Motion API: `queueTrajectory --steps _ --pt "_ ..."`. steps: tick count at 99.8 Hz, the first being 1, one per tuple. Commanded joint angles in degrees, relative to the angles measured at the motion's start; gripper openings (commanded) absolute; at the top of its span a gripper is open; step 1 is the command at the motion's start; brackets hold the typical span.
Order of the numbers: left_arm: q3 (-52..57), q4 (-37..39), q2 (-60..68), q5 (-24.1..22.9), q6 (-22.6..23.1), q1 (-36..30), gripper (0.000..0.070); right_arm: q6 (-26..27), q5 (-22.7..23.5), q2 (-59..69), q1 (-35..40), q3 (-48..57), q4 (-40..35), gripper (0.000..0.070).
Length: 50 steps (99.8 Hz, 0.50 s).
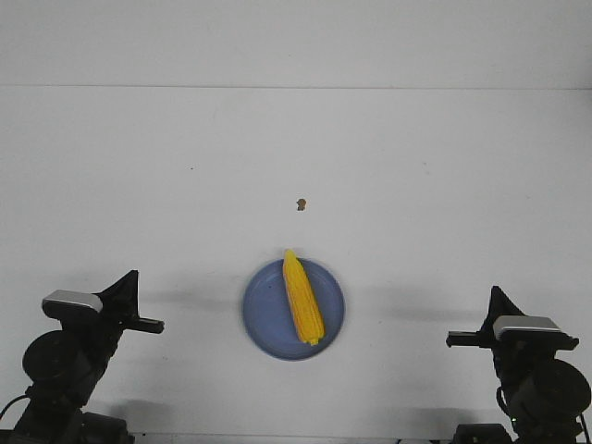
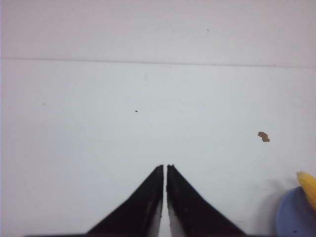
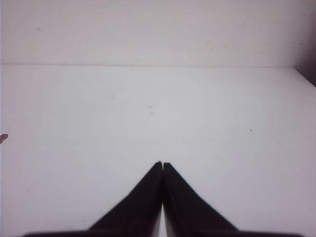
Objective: Place corn on plate with both arms
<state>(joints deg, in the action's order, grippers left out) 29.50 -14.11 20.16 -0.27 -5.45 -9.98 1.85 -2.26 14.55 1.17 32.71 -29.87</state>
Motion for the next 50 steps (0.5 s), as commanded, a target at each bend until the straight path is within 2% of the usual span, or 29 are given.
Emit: queueTrajectory --steps 1,14,28,38,50 --pt "0.66 0.52 -0.09 -0.22 -0.15 0.00 0.0015 -0.35 -0.17 0.13 0.00 0.39 0.66 0.0000" --pt "0.66 0.52 -0.09 -0.22 -0.13 0.00 0.0015 -0.35 -0.15 0.13 0.00 0.39 0.66 0.0000" --pt "0.39 0.68 -0.94 -0.24 1.92 0.02 0.0015 -0.35 -0.15 0.13 0.00 0.39 0.66 0.0000" --pt "-2.03 4.81 -2.08 -0.26 2.40 0.24 0.0015 -0.35 -0.15 0.13 0.00 0.39 0.66 0.0000" --pt "-9.07 13.81 -5.01 -0.28 2.38 0.72 0.0015 -0.35 -0.15 0.13 0.00 0.39 0.66 0.0000"
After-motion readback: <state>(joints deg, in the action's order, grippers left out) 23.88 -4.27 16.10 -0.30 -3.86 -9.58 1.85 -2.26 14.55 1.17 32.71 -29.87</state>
